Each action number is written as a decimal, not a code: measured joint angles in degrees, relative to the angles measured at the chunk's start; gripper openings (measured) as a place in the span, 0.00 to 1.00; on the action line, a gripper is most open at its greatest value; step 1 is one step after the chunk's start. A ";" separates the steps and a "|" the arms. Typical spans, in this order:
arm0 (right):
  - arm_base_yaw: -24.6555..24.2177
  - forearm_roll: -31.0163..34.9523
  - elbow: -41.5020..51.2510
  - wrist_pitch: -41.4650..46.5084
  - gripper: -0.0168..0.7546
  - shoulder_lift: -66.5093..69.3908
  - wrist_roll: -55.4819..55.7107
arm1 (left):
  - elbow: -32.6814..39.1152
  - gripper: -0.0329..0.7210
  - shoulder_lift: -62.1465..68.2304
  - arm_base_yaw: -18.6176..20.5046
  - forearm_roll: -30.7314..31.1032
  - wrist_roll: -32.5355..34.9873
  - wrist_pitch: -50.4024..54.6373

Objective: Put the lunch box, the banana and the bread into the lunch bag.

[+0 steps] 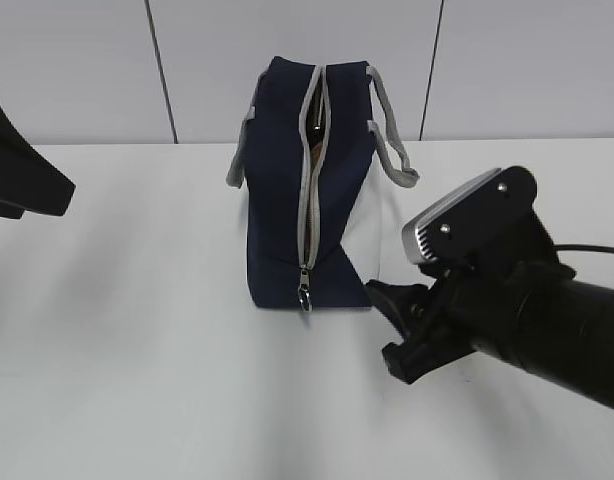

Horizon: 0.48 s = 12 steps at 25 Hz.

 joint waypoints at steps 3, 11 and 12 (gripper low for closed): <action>-0.34 -13.95 1.02 -5.62 0.59 4.73 14.94 | 0.00 0.57 0.00 0.00 0.00 0.00 0.00; -10.01 -41.85 -0.90 -18.29 0.58 15.81 40.04 | 0.00 0.57 0.00 0.00 0.00 0.01 0.00; -11.17 -45.29 -1.73 -19.10 0.58 16.73 41.86 | 0.00 0.57 0.00 0.00 0.00 0.01 0.00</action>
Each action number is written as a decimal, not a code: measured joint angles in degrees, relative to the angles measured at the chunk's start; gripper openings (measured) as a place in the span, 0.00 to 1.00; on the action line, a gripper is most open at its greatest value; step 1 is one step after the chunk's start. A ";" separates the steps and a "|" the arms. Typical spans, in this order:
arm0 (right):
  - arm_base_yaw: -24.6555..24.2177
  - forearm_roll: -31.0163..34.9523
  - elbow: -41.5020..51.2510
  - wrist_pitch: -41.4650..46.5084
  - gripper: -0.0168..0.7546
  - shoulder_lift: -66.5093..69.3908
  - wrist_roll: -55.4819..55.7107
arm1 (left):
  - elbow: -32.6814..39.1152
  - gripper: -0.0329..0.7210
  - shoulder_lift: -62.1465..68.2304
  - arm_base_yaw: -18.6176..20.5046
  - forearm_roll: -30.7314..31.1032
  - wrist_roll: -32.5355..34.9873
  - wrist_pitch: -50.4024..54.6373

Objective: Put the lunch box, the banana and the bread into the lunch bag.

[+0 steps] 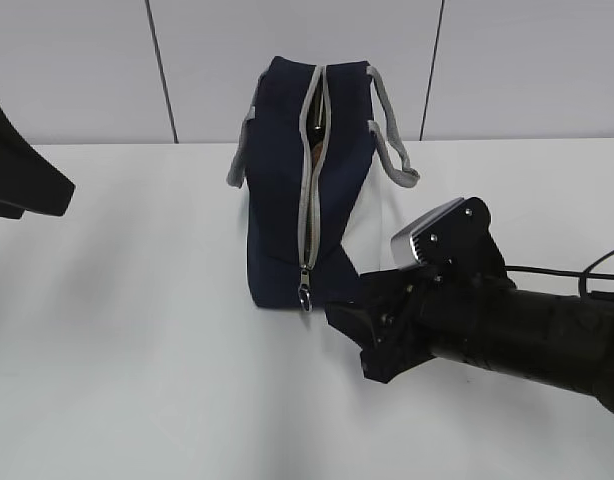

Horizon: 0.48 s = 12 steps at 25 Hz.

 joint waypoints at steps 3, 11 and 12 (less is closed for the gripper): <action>-1.44 -4.33 -2.03 -0.93 0.57 2.24 2.63 | 0.00 0.57 0.00 0.00 0.00 0.00 0.00; -1.44 -7.10 -6.13 -1.42 0.57 9.94 3.43 | 0.00 0.57 0.00 0.00 0.00 0.00 0.00; -1.44 -7.13 -6.67 -1.42 0.57 10.75 3.43 | 0.00 0.57 0.00 0.00 0.00 0.00 0.00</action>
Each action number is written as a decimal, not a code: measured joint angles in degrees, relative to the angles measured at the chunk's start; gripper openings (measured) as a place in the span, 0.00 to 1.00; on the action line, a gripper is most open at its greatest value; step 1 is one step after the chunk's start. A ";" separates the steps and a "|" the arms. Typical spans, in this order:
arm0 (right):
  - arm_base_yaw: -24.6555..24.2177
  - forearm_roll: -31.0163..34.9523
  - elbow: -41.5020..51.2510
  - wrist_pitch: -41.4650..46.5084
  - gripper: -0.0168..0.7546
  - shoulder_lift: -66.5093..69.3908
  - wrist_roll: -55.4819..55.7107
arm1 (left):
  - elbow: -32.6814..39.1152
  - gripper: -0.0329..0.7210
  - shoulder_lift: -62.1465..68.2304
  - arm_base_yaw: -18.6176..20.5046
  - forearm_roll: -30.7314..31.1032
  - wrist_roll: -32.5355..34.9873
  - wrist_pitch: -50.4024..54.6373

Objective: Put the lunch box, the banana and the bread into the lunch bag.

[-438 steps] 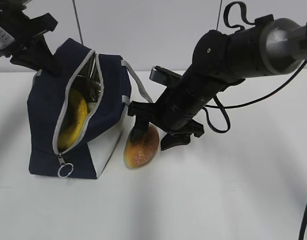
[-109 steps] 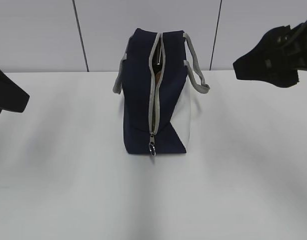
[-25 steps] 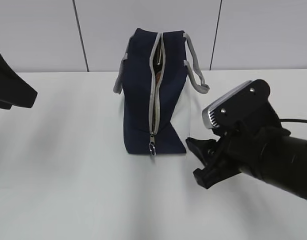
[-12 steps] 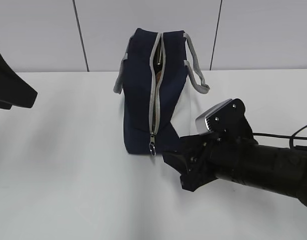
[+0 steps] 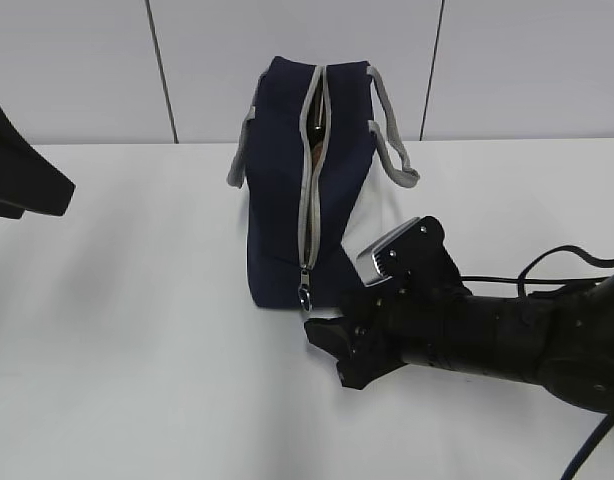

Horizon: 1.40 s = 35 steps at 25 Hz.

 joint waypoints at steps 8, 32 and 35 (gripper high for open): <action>0.00 -1.85 -4.08 0.00 0.57 2.97 1.79 | 0.00 0.56 0.00 0.00 -0.07 0.00 0.00; 0.00 -1.41 -6.06 -0.93 0.00 4.22 2.44 | 0.00 0.56 0.00 0.00 -0.07 0.00 0.00; 0.00 -1.41 -6.06 -1.15 0.00 4.31 2.35 | 0.00 0.56 0.00 0.00 -0.07 0.00 0.00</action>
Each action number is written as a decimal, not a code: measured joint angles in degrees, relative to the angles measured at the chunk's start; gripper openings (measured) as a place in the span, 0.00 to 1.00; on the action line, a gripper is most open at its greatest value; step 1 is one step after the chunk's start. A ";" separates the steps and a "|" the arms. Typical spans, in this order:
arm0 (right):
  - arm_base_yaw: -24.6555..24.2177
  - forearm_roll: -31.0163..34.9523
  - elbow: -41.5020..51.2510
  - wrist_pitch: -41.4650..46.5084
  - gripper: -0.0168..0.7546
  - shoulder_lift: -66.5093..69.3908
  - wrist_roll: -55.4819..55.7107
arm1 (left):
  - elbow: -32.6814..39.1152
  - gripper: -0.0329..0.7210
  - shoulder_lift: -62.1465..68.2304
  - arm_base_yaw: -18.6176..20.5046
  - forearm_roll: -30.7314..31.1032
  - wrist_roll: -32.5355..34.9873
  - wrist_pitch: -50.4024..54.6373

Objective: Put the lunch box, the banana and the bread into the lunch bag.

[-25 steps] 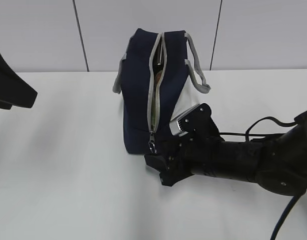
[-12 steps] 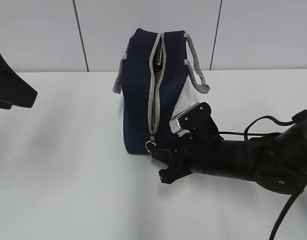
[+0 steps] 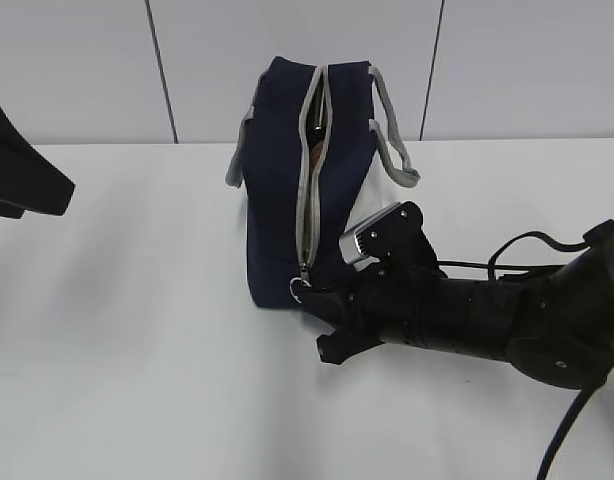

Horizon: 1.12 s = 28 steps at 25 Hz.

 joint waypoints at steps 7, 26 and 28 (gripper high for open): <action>0.00 0.76 0.00 -1.94 0.02 0.63 0.00 | 0.00 0.56 0.00 0.00 0.00 0.00 -0.05; 0.00 0.96 -1.09 -2.78 0.08 2.66 -0.13 | 0.00 0.55 0.00 0.00 -0.16 0.00 -0.05; 0.00 0.96 -1.54 -2.78 0.08 3.71 -0.13 | 0.00 0.55 0.00 0.00 -0.23 0.00 -0.05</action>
